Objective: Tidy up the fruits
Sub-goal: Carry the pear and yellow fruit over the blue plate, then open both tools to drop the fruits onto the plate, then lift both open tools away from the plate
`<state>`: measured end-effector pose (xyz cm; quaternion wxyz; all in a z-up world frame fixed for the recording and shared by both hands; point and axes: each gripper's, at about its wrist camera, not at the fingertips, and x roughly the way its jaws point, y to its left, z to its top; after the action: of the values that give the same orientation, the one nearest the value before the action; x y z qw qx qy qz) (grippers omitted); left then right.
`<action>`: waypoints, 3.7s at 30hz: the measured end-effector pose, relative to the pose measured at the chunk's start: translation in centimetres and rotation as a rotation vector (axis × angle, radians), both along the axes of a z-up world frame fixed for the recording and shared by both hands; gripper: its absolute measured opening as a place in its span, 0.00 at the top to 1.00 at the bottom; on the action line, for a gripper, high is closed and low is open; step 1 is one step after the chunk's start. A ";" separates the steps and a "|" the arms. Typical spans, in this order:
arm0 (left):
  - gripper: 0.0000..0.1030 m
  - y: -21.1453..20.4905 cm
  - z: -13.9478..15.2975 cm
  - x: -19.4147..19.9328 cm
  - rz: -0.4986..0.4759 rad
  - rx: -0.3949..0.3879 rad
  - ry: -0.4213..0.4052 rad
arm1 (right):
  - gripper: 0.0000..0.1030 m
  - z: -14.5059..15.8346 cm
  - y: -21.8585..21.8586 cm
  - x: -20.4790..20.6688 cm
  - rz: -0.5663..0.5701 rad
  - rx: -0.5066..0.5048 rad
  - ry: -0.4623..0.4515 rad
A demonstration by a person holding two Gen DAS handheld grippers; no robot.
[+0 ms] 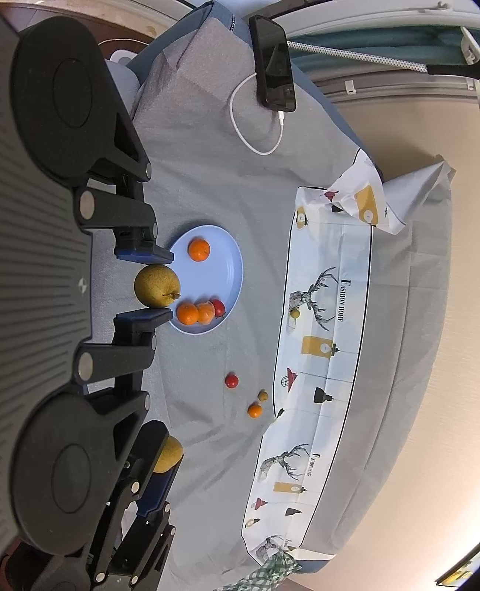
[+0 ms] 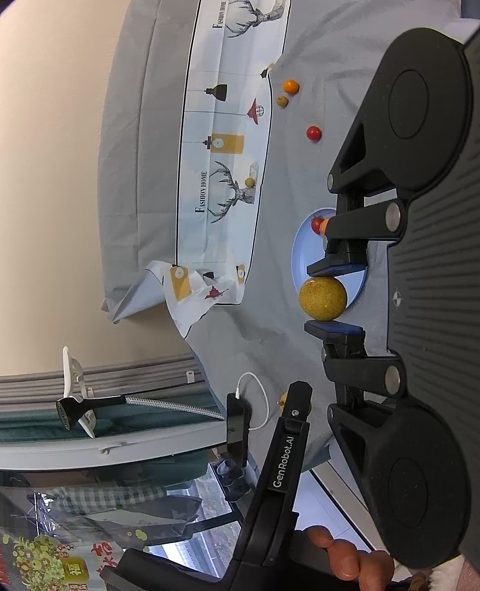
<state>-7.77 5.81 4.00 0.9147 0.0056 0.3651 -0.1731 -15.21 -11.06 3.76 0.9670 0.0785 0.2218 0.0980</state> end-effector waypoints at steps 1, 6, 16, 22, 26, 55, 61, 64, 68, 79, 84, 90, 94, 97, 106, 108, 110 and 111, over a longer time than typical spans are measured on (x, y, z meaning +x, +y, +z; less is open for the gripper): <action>0.73 0.0 0.0 0.0 0.000 0.000 0.000 | 0.74 0.0 0.0 0.0 0.000 -0.001 0.000; 0.73 0.0 -0.1 0.2 -0.001 0.001 0.006 | 0.74 -0.1 -0.1 0.2 0.002 0.001 0.006; 0.73 -0.1 -0.6 1.0 -0.003 0.002 0.027 | 0.74 -0.4 0.1 0.8 0.005 0.009 0.029; 0.73 -0.1 -1.1 1.5 -0.001 0.003 0.040 | 0.74 -0.5 0.2 1.3 0.012 0.010 0.045; 0.73 -0.1 -1.3 1.8 -0.002 0.003 0.048 | 0.74 -0.7 0.4 1.7 0.012 0.010 0.057; 0.73 -0.5 -4.5 8.5 0.036 0.015 0.150 | 0.74 -3.6 0.5 7.1 0.016 0.016 0.179; 0.73 -1.5 -5.6 12.5 0.048 0.042 0.165 | 0.74 -5.3 -0.1 10.2 -0.002 0.030 0.210; 0.73 -2.5 -6.6 14.9 0.044 0.063 0.177 | 0.74 -6.4 -0.4 12.4 -0.015 0.034 0.227; 0.73 -4.0 -8.2 18.1 0.038 0.092 0.200 | 0.74 -7.9 -0.8 15.3 -0.026 0.040 0.250; 0.73 -6.7 -12.8 24.8 0.031 0.147 0.249 | 0.74 -12.1 -1.0 22.4 -0.011 0.026 0.305; 0.73 -7.0 -15.1 27.0 0.037 0.172 0.278 | 0.74 -13.9 -0.8 24.3 0.003 0.016 0.333; 0.73 -7.6 -17.0 28.6 0.031 0.222 0.281 | 0.74 -15.5 -0.3 26.1 0.029 0.002 0.362; 0.11 -7.9 -17.0 28.6 -0.001 0.241 0.236 | 0.71 -16.0 -0.1 27.0 0.043 -0.020 0.363; 0.00 -7.7 -15.4 26.9 -0.018 0.246 0.124 | 0.34 -15.4 0.0 27.0 0.044 -0.047 0.359; 0.00 -5.9 -11.1 19.0 0.013 0.266 0.138 | 0.05 -11.1 -1.2 20.6 0.026 -0.051 0.345; 0.00 -5.3 -10.1 17.0 0.033 0.250 0.147 | 0.03 -10.3 -1.2 18.8 0.009 -0.033 0.348; 0.00 -4.7 -8.9 14.7 0.052 0.229 0.146 | 0.02 -9.2 -1.2 16.8 -0.013 -0.017 0.338; 0.00 -4.4 -8.5 13.7 0.063 0.222 0.142 | 0.02 -8.6 -1.1 15.8 -0.025 -0.013 0.326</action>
<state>5.94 1.37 -4.46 0.8854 0.0833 0.4457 -0.1027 0.63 -12.17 -4.86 0.9197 0.0898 0.3756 0.0706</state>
